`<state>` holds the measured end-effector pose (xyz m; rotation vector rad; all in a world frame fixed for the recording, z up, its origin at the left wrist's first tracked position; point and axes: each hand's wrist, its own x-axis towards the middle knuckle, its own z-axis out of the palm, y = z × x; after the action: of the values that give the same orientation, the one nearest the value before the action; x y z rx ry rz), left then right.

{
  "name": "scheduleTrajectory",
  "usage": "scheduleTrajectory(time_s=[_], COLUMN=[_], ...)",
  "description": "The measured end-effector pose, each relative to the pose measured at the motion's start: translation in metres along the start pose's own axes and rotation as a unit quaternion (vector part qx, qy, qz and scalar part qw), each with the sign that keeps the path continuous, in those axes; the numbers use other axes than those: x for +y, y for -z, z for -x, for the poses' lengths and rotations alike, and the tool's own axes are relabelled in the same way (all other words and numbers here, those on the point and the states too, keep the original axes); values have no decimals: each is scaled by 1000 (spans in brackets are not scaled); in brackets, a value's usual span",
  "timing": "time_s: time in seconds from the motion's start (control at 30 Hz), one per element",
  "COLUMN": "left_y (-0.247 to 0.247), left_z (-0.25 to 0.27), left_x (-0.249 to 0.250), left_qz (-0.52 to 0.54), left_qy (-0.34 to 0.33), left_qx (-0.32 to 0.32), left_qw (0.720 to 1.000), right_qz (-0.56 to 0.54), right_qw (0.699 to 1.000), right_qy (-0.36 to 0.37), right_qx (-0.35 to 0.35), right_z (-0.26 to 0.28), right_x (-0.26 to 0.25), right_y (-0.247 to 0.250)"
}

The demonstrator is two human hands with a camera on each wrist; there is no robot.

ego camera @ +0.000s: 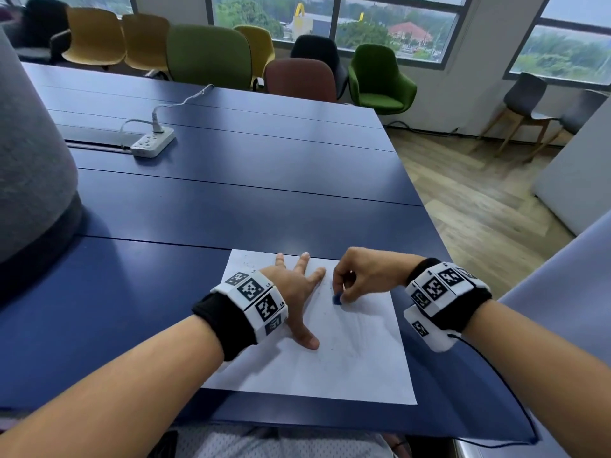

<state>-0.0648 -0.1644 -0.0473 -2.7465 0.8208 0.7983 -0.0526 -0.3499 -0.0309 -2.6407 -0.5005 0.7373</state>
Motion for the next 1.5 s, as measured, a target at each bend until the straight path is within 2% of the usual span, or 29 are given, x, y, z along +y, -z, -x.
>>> scheduleTrajectory(time_s=[0.03,0.13,0.2,0.33,0.37,0.47,0.5,0.53,0.63,0.67,0.7,0.83,0.87,1.0,1.03,1.17,1.2,1.23,1.33,1.37,1.4,1.5], left_y=[0,1,0,0,0,0,0,0,2,2,2,2,2,2,2,2,2,2,2,2,2,2], left_z=[0,1,1,1,1,0,-1,0,1,2,3,2,2,2,2,1,1,0,-1,0,0,0], left_x=[0,1,1,1,1,1,1,1,3,3,3,4,4,4,3,3,3,3,3,3,3,3], left_qz=[-1,-3,-3,-6,-7,-6,-7,-8,-11,-11,-11,-16,-17,-14,-10,-10,-12,-12,-12,-12,-13,-15], left_qy=[0,-2,-3,1,1,0,0,1,5,5,4,4,5,6,4,1,1,2,1,1,0,-1], left_qx=[0,4,7,8,7,6,7,5,2,1,1,3,2,0,-1,2,2,0,-3,-3,-4,-2], left_qw=[1000,1000,1000,1000,1000,1000,1000,1000,1000,1000,1000,1000,1000,1000,1000,1000,1000,1000,1000,1000,1000,1000], right_qz=[8,13,10,22,20,10,0,-10,1,8,9,7,8,26,30,1,-8,-11,0,8,10,-11], right_qw=[1000,996,994,999,999,995,993,994,1000,1000,999,991,992,999,999,994,993,995,999,998,999,997], right_qy=[-1,-19,-22,-22,-27,-34,-33,-28,-23,-27,-33,-35,-31,-21,-21,-33,-29,-23,-19,-21,-20,-21], right_qx=[-8,90,110,-34,-24,94,113,107,2,-13,-1,128,124,-25,-29,106,111,93,-36,-55,-41,80], right_z=[1,-2,-1,9,7,-1,-2,0,10,10,8,-3,-2,11,10,4,7,12,30,31,30,22], right_x=[-1,9,12,3,4,14,16,17,13,11,11,16,16,6,5,16,17,16,5,4,5,14], right_y=[1,6,5,4,7,10,9,7,5,5,7,8,7,3,4,5,3,0,-10,-10,-9,-7])
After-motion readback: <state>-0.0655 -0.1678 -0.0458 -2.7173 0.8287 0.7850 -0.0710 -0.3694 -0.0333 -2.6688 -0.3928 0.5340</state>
